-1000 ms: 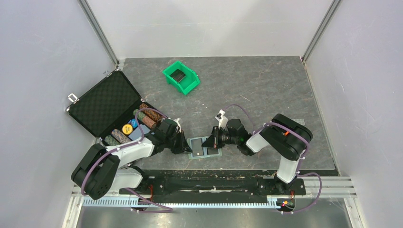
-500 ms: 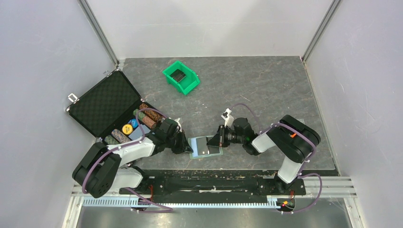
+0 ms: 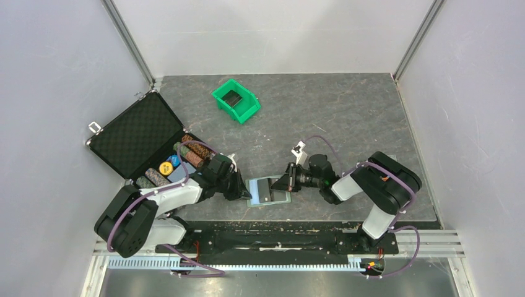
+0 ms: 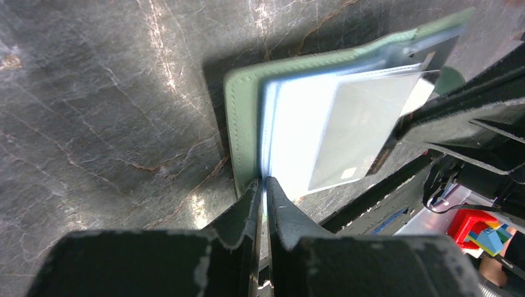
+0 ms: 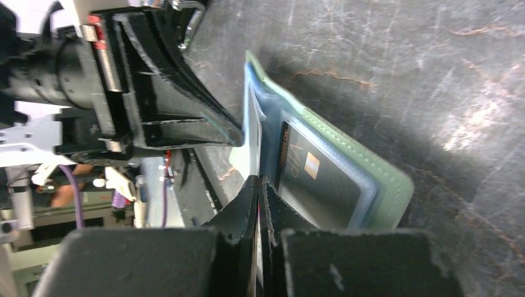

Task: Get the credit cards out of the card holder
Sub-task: Remove the credit card from the card holder.

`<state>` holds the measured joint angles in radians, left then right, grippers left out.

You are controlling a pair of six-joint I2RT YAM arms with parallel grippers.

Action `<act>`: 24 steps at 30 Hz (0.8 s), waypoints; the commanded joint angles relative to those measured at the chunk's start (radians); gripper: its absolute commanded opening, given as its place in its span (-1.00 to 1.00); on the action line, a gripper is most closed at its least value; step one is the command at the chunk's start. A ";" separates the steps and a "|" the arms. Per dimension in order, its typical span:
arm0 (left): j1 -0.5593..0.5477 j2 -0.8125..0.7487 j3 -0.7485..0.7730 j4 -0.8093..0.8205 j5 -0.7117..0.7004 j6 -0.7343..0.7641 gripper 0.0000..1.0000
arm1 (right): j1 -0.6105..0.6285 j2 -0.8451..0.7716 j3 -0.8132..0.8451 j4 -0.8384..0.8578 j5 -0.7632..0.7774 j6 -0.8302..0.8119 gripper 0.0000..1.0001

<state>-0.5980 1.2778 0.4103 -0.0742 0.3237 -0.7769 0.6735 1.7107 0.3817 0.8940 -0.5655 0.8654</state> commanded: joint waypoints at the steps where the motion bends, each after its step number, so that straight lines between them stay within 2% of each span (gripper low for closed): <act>1: -0.006 0.031 -0.010 -0.042 -0.078 0.010 -0.75 | -0.010 0.020 -0.034 0.226 -0.065 0.138 -1.00; 8: -0.006 0.025 -0.004 -0.045 -0.076 0.008 -0.73 | -0.009 0.028 -0.053 0.250 -0.037 0.193 -1.00; 14: -0.006 0.018 -0.005 -0.055 -0.082 0.010 -0.72 | -0.022 -0.079 -0.049 -0.029 0.075 0.054 -1.00; 21: -0.007 -0.002 0.006 -0.065 -0.078 0.008 -0.70 | -0.045 -0.215 -0.052 -0.188 0.131 -0.024 -1.00; 24: -0.006 -0.024 0.019 -0.072 -0.060 0.008 -0.57 | -0.046 -0.254 -0.066 -0.197 0.137 -0.014 -1.00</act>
<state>-0.6022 1.2716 0.4137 -0.0795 0.3191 -0.7769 0.6331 1.5181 0.3290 0.7368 -0.4706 0.8867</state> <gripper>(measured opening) 0.169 0.004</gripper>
